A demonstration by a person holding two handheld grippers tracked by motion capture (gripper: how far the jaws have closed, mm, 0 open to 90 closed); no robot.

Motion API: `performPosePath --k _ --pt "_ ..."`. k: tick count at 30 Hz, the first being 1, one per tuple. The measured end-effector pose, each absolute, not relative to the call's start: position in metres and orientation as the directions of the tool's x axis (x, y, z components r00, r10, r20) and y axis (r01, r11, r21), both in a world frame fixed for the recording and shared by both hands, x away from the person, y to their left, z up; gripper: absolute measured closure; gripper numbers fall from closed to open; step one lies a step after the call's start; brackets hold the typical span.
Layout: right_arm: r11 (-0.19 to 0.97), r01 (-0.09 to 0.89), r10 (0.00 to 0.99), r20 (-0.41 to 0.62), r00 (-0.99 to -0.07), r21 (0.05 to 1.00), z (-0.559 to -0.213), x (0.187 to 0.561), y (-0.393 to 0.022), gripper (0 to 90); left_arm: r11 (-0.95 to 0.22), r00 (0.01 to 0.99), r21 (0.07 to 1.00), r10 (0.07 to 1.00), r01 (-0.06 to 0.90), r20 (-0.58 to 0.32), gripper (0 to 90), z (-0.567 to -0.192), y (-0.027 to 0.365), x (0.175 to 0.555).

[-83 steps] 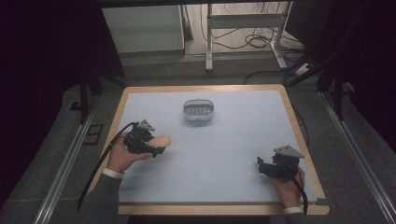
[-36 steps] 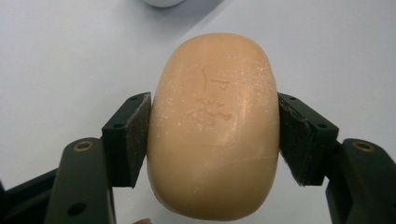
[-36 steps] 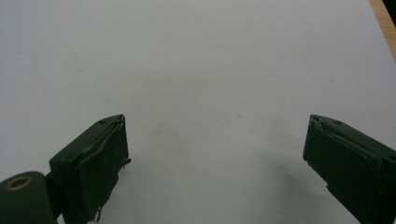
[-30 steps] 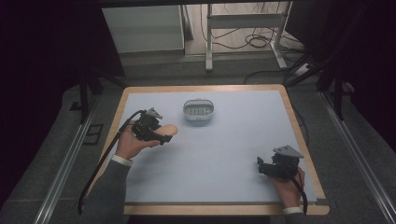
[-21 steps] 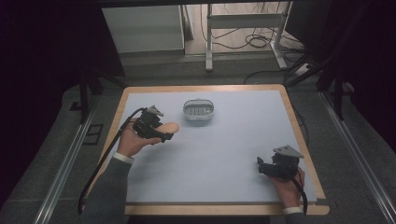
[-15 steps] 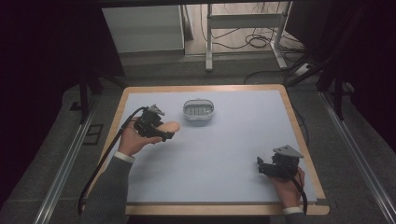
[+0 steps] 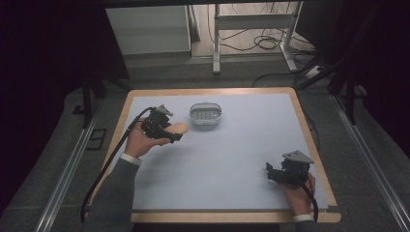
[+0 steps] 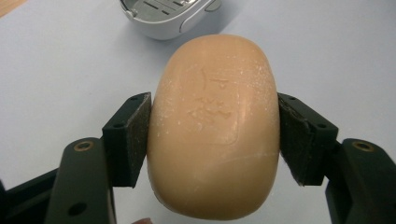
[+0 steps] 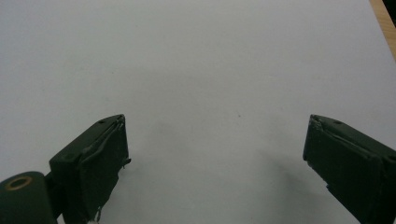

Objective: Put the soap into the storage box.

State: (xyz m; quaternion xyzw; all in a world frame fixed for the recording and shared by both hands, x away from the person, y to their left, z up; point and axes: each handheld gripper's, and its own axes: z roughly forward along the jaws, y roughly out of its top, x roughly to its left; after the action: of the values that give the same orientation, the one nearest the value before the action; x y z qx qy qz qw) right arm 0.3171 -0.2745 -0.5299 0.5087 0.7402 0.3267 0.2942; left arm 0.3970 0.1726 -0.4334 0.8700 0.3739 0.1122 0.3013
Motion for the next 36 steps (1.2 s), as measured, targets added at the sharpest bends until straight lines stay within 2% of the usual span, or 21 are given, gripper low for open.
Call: performPosePath --k 36 --pt "0.278 0.563 0.943 -0.11 -0.313 0.779 -0.53 0.317 -0.273 6.6 -0.548 0.708 0.609 0.705 0.573 -0.032 32.9 -0.43 0.158 0.429"
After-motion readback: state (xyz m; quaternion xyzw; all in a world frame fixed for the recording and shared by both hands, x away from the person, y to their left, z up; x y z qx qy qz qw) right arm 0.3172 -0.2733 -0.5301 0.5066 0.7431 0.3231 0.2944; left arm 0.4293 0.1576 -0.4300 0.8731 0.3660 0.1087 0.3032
